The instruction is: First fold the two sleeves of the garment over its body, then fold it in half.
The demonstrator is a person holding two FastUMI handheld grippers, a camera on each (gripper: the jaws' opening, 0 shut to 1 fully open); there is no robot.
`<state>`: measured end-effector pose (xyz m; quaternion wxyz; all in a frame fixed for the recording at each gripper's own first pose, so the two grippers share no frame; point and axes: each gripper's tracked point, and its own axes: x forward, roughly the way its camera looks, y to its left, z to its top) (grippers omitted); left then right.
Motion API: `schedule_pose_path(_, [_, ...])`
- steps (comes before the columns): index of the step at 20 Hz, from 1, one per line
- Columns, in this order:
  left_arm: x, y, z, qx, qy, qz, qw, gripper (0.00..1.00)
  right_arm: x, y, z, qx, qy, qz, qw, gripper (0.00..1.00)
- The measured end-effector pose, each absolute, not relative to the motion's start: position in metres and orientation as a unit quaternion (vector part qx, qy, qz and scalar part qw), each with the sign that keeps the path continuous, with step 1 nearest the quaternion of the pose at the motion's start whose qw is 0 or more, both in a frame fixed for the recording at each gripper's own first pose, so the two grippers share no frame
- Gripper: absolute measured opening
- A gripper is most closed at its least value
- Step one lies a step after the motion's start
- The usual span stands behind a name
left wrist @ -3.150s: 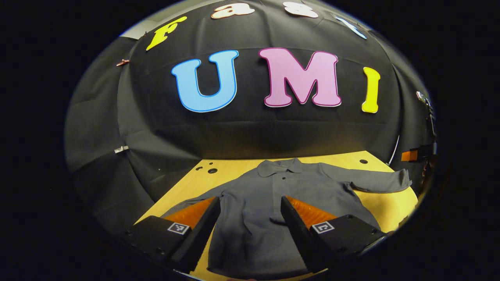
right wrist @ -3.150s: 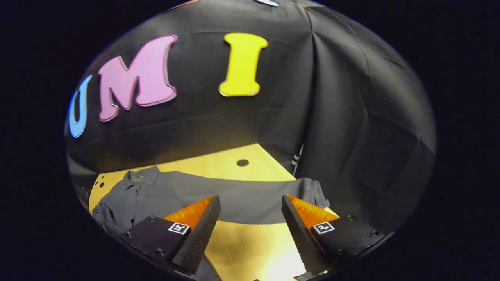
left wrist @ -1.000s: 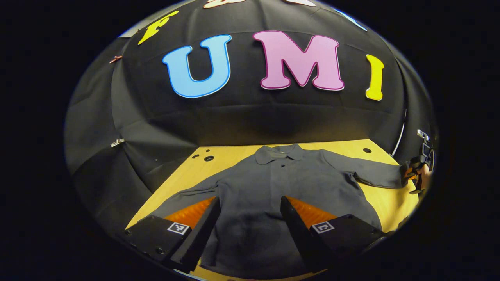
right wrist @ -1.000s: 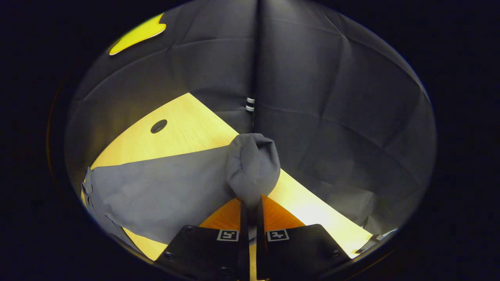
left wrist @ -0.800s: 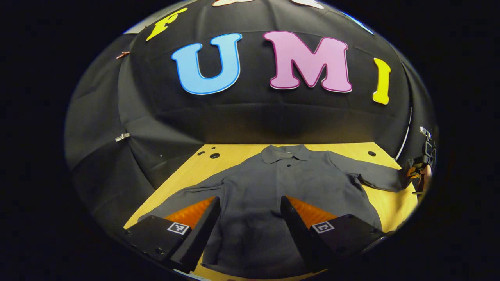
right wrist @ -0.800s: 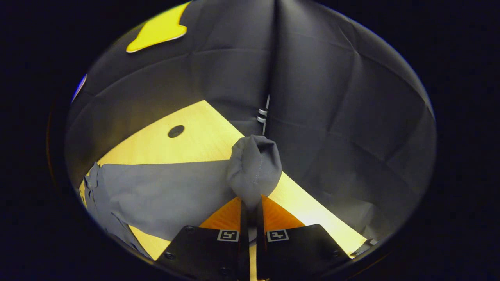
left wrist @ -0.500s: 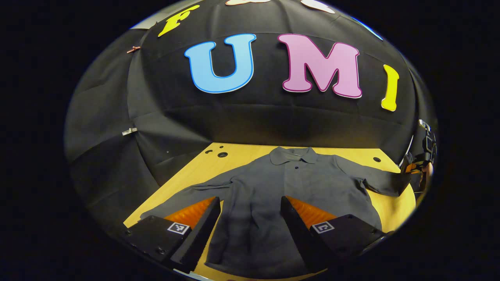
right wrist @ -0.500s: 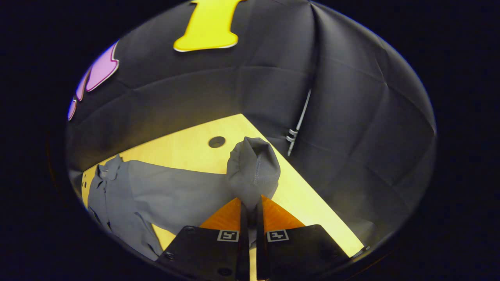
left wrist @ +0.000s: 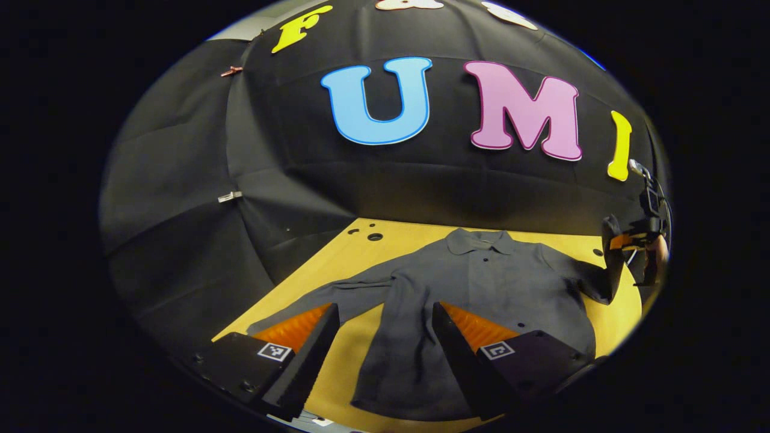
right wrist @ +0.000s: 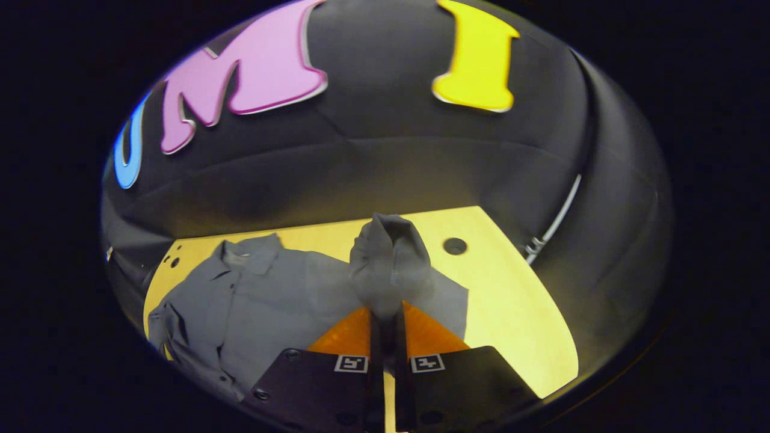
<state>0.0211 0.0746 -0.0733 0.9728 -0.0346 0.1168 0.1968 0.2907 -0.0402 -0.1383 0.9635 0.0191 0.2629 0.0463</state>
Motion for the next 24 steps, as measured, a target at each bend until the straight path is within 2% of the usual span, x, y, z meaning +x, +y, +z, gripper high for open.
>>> schedule_pose_path(9, [-0.019, 0.139, -0.084, -0.101, 0.131, 0.242, 0.956, 0.98, 0.282, 0.163, -0.118, 0.025, 0.253, 0.169, 0.952, 0.11])
schedule_pose_path(18, [-0.072, 0.226, -0.1, -0.12, 0.142, 0.319, 0.929, 0.98, 0.237, 0.343, -0.153, 0.029, 0.284, 0.275, 0.918, 0.11])
schedule_pose_path(24, [-0.096, 0.255, -0.109, -0.152, 0.139, 0.383, 0.9, 0.98, 0.224, 0.437, -0.18, -0.03, 0.286, 0.326, 0.9, 0.11])
